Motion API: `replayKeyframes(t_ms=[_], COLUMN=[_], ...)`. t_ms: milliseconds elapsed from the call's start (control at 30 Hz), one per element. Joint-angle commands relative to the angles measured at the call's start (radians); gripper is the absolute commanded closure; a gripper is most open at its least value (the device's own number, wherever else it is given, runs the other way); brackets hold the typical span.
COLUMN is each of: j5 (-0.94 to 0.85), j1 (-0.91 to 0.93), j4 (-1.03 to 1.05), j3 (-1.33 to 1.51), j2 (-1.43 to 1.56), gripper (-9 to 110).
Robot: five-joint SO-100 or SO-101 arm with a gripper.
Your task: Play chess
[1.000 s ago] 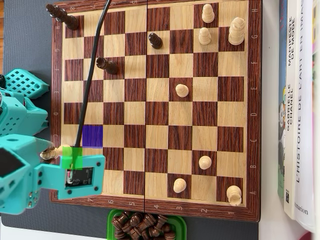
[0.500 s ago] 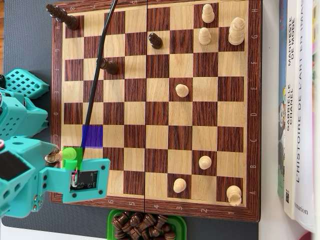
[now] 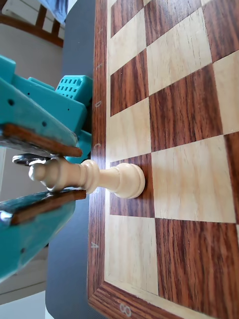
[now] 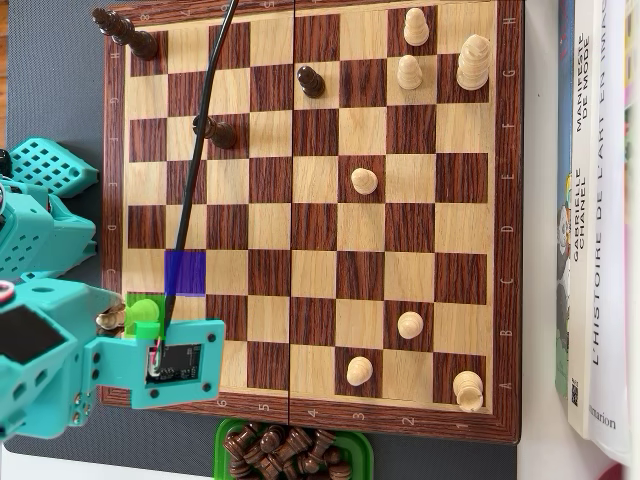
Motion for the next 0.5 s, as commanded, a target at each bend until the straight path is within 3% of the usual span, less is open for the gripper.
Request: replayKeyframes(t_ms=[0, 467], j5=[-0.008, -0.025], j1=[0.017, 0.015], j4=[-0.006, 0.005], j3=[-0.043, -0.071], j2=[-0.015, -0.020], gripper=[94, 90])
